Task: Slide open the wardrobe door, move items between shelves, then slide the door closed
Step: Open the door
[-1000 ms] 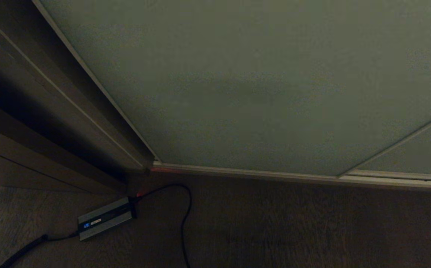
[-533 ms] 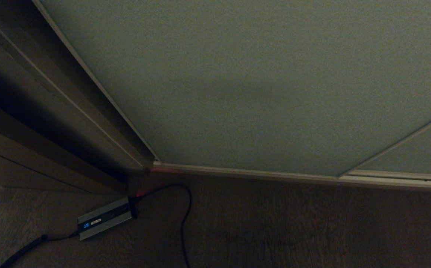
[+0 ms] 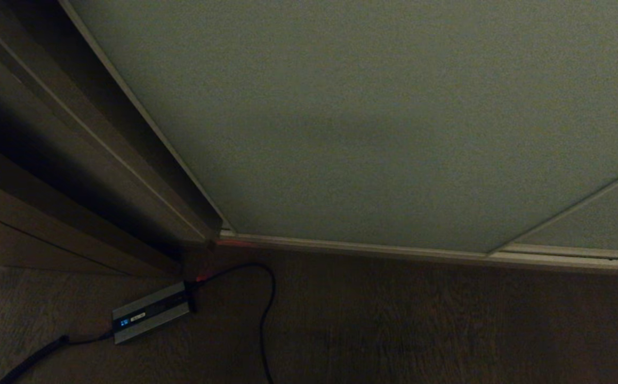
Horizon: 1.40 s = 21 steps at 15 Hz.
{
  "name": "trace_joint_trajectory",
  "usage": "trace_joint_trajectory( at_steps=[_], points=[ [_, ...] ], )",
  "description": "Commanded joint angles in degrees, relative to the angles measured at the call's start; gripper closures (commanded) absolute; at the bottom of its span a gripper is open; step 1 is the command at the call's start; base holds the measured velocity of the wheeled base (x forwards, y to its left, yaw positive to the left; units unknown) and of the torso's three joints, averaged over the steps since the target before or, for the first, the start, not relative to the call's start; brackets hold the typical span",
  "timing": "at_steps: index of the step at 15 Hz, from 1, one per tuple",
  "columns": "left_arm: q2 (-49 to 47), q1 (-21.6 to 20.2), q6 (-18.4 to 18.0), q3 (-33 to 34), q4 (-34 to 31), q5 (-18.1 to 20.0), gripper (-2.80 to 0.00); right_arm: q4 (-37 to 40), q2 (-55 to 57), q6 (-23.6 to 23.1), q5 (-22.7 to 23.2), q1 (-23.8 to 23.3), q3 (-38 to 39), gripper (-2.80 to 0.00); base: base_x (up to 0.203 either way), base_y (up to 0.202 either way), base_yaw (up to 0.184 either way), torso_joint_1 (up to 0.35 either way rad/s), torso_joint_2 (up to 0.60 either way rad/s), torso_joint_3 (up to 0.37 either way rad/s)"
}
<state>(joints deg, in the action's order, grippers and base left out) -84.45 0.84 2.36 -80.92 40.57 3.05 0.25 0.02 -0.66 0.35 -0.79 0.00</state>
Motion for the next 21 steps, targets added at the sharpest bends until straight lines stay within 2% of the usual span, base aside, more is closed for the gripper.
trace_joint_trajectory(
  at_steps=[1,6,11,15,18,21],
  points=[
    [-1.2,1.7,-0.1,-1.3,-0.8,0.1,0.0,0.0,0.0,0.0,0.0,0.0,0.2,0.0,0.0,0.0,0.0,0.0,0.0,0.0],
    [-1.3,10.2,-1.3,-1.3,-3.9,0.0,0.0,0.0,0.1,0.0,0.0,0.0,0.3,0.0,0.0,0.0,0.0,0.0,0.0,0.0],
    [-4.2,17.9,-0.8,-1.8,-6.9,0.1,0.0,0.0,0.1,0.0,0.0,0.0,0.3,0.0,0.0,0.0,0.0,0.0,0.0,0.0],
    [-7.7,25.0,-0.9,-6.5,-11.0,0.2,0.0,0.0,0.1,0.0,0.0,0.0,0.2,0.0,0.0,0.0,0.0,0.0,0.0,0.0],
    [-7.4,24.9,-0.5,-7.4,-11.0,-0.6,0.0,0.0,0.0,0.0,0.0,0.0,0.2,0.0,0.0,0.0,0.0,0.0,0.0,0.0],
    [-2.3,18.2,-0.6,-6.9,-13.3,-3.7,0.0,0.0,0.0,0.0,0.0,0.0,0.2,0.0,0.0,0.0,0.0,0.0,0.0,0.0]
  ],
)
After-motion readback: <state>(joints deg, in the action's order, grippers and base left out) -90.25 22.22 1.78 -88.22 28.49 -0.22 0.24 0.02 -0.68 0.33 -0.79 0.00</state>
